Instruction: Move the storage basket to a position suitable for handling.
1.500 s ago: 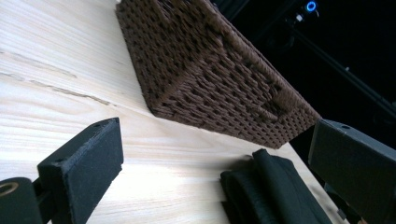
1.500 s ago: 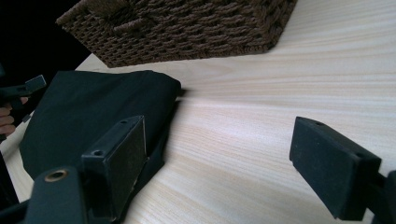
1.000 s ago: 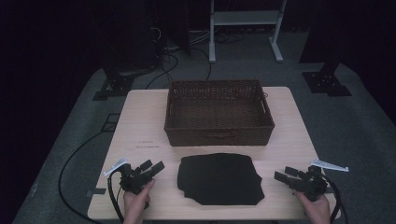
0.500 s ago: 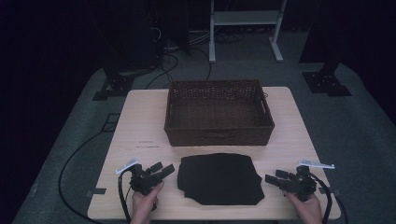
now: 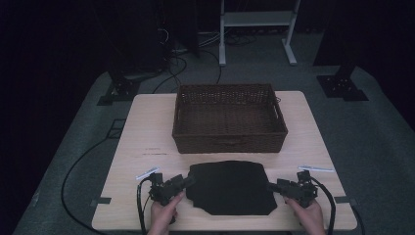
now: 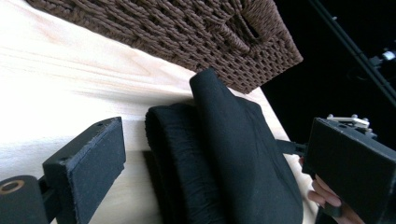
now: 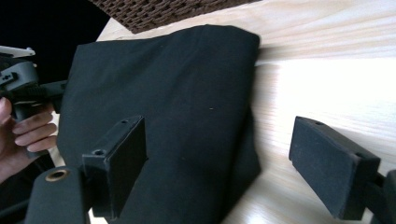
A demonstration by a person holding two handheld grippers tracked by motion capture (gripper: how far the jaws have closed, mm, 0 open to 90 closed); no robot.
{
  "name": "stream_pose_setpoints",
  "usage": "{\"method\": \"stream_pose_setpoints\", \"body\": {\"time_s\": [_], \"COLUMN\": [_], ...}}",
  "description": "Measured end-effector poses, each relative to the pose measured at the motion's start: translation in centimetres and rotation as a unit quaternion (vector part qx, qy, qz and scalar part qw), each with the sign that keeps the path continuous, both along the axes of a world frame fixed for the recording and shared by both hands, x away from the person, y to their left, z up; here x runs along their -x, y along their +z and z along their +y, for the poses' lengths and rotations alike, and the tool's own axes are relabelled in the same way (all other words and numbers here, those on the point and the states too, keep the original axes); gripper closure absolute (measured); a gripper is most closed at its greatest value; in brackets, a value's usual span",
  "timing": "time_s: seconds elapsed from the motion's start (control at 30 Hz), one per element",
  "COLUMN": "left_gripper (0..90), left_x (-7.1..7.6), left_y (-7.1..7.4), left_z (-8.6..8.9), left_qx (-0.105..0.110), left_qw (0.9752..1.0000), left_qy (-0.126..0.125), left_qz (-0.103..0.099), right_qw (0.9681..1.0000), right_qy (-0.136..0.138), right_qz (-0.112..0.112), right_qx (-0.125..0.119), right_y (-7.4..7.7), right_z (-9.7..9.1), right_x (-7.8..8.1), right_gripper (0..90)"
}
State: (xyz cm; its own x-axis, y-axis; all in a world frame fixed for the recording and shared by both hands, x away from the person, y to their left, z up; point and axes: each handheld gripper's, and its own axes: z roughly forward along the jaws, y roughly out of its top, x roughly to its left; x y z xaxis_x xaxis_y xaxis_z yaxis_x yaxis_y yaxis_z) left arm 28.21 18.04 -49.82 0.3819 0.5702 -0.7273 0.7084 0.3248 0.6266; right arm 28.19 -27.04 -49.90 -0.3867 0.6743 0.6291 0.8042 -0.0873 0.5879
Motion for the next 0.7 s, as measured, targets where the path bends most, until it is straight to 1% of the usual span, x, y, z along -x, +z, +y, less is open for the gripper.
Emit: {"method": "stream_pose_setpoints", "body": {"time_s": [0.03, 0.13, 0.2, 0.27, 0.33, 0.43, 0.47, 0.5, 0.6, 0.7], "left_gripper": [3.8, 3.7, 3.7, 3.7, 3.7, 3.7, 3.8, 4.0, 4.0, 4.0], "left_x": [0.0, 0.1, 0.0, -0.1, -0.1, -0.1, -0.1, -0.1, 0.1, 0.4], "left_y": [0.0, 0.1, -0.1, -0.3, -0.5, -0.9, -1.0, -1.0, -1.0, -1.0], "left_z": [-0.3, -1.1, -1.5, -1.7, -2.0, -2.2, -2.3, -2.4, -2.7, -3.1], "left_qx": [0.0, -0.018, -0.026, -0.042, -0.049, -0.051, -0.049, -0.046, -0.05, -0.049], "left_qw": [1.0, 0.9998, 0.9996, 0.999, 0.9986, 0.9981, 0.9983, 0.9985, 0.9982, 0.9981], "left_qy": [0.001, 0.001, 0.0, -0.001, -0.005, -0.013, -0.016, -0.015, -0.022, -0.028], "left_qz": [-0.001, 0.001, 0.004, 0.011, 0.017, 0.031, 0.027, 0.025, 0.022, 0.023], "right_qw": [1.0, 0.9999, 0.9999, 0.9999, 0.9999, 0.9998, 0.9997, 0.9996, 0.9994, 0.9995], "right_qy": [0.001, -0.001, -0.004, -0.007, -0.006, -0.006, -0.006, -0.006, -0.005, -0.005], "right_qz": [0.004, 0.01, 0.009, 0.012, 0.013, 0.02, 0.02, 0.026, 0.03, 0.026], "right_qx": [0.002, 0.004, 0.003, 0.001, -0.004, -0.007, -0.01, -0.013, -0.019, -0.018], "right_y": [0.0, -0.2, -0.3, -0.3, -0.4, -0.3, -0.4, -0.4, -0.4, -0.5], "right_z": [0.2, 0.6, 0.7, 0.9, 1.1, 1.4, 1.5, 1.7, 2.1, 2.5], "right_x": [0.0, -0.1, -0.2, -0.2, -0.3, -0.4, -0.4, -0.4, -0.4, -0.3], "right_gripper": [18.2, 18.3, 19.3, 20.0, 20.7, 21.1, 21.6, 22.8, 23.7, 25.5]}}
